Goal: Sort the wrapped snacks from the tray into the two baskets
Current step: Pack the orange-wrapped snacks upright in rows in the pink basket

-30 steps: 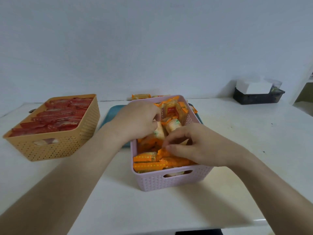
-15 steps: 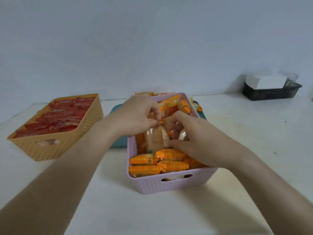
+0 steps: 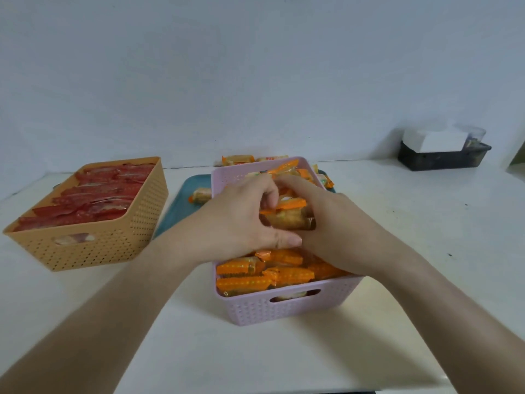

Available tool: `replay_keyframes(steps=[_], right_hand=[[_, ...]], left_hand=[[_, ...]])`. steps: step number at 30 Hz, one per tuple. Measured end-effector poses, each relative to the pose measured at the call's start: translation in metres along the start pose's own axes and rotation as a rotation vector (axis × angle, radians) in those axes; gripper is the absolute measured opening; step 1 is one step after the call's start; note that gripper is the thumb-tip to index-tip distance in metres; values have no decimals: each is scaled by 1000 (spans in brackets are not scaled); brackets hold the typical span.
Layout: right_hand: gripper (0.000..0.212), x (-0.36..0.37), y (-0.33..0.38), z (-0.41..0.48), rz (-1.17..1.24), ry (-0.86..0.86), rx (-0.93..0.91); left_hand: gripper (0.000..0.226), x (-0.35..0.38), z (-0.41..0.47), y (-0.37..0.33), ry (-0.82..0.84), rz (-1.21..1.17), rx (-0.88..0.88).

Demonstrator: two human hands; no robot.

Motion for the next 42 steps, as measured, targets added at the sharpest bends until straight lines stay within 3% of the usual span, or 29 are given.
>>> replay_keyframes(steps=[4, 10, 13, 19, 21, 23, 26, 31, 34, 36, 42], right_hand=[[28, 10, 2, -4, -91, 117, -51], [23, -20, -4, 4, -16, 86, 11], [31, -33, -12, 6, 35, 96, 62], [23, -22, -14, -5, -228, 235, 37], [23, -21, -14, -4, -301, 258, 34], [22, -24, -13, -3, -320, 268, 42], [21, -26, -12, -2, -311, 312, 32], [19, -20, -15, -3, -289, 330, 13], [17, -17, -14, -5, -300, 290, -22], [18, -17, -15, -5, -308, 251, -52], [25, -19, -16, -9, -300, 169, -72]], left_hand=[[50, 24, -13, 15, 241, 74, -81], [52, 29, -13, 17, 281, 51, -69], [28, 34, -14, 10, 322, 98, 27], [22, 43, -17, 1, 389, 154, 152], [31, 42, -15, 1, 406, 117, 153], [39, 39, -9, 3, 403, 74, 124], [15, 36, 10, 8, 341, 104, 71], [29, 55, 38, 2, 246, 317, 152], [20, 67, 42, 3, 236, 352, 178], [13, 66, 44, 1, 196, 359, 194], [28, 60, 46, 11, 135, 206, 56]])
Point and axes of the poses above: each hand's wrist, its own z-axis towards the middle knuckle, its own x-axis out of the palm, y = z × x, the point moved 9 cm from there along z, towards the middle knuckle, and after that the axes turned 14 degrees about -y, right-handed, at the moved point
